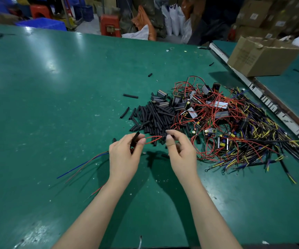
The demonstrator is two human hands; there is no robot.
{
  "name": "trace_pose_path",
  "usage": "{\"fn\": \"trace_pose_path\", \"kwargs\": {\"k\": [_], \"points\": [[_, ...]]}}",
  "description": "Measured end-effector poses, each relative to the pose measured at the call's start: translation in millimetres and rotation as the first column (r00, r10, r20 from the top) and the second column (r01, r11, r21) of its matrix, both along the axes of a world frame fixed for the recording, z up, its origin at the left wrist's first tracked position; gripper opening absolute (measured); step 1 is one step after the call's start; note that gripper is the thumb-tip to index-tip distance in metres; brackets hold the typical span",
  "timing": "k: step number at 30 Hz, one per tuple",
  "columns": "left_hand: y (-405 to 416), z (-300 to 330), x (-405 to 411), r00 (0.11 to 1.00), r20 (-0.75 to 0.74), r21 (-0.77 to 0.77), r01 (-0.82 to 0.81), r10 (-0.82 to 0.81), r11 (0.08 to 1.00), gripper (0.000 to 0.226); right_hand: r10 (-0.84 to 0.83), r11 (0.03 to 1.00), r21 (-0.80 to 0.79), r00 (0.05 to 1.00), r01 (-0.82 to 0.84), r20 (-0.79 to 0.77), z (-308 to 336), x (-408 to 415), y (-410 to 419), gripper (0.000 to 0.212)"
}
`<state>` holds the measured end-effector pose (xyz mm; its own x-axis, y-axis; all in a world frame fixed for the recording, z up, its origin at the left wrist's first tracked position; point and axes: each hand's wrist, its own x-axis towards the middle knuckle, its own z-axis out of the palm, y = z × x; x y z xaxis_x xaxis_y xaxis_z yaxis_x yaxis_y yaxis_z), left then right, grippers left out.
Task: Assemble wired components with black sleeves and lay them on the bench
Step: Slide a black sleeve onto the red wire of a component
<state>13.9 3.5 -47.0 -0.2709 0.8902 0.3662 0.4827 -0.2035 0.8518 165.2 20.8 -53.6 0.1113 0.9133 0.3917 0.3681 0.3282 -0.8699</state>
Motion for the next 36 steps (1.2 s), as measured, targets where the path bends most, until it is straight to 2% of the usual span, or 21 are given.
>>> {"fn": "trace_pose_path", "kwargs": {"k": [4, 7, 11, 15, 17, 18, 22, 25, 29, 36], "points": [[-1, 0, -1, 0.999, 0.018, 0.026, 0.033, -0.033, 0.999, 0.005, 0.013, 0.998, 0.064, 0.993, -0.021, 0.117, -1, -2, -2, 0.014], [-3, 1, -2, 0.995, -0.003, 0.046, 0.097, -0.097, 0.994, 0.009, 0.000, 0.995, 0.102, 0.992, -0.012, 0.123, 0, -1, -1, 0.008], [-4, 3, -4, 0.980, -0.094, 0.090, 0.185, -0.177, 0.979, 0.022, -0.020, 0.991, 0.136, 0.993, 0.004, 0.114, 3, 2, -2, 0.013], [-3, 0, -8, 0.976, -0.094, 0.127, 0.205, -0.194, 0.970, 0.021, 0.045, 0.983, 0.169, 0.990, -0.067, 0.135, 8, 8, -3, 0.015], [-1, -3, -9, 0.973, -0.114, 0.141, 0.217, -0.202, 0.966, 0.017, 0.057, 0.993, 0.099, 0.994, -0.066, 0.094, 11, 9, -4, 0.014], [0, -3, -9, 0.971, -0.133, 0.151, 0.217, -0.197, 0.964, 0.022, 0.052, 0.998, 0.031, 0.997, -0.053, 0.054, 12, 8, -5, 0.016], [-1, -1, -5, 0.948, -0.283, 0.275, 0.225, -0.145, 0.935, 0.024, 0.022, 0.972, -0.227, 0.986, -0.060, -0.167, 14, 5, -5, 0.025], [-2, -3, -3, 0.947, -0.297, 0.295, 0.211, -0.120, 0.932, 0.022, 0.072, 0.946, -0.278, 0.946, -0.165, -0.317, 18, 6, -4, 0.020], [2, -5, -6, 0.980, -0.154, 0.277, 0.165, -0.126, 0.947, 0.017, 0.179, 0.958, -0.173, 0.949, -0.228, -0.258, 22, 9, -5, 0.015], [-1, -4, -7, 0.986, -0.111, 0.254, 0.149, -0.125, 0.956, 0.016, 0.078, 0.996, 0.048, 0.997, -0.078, -0.015, 17, 11, -7, 0.007]]}}
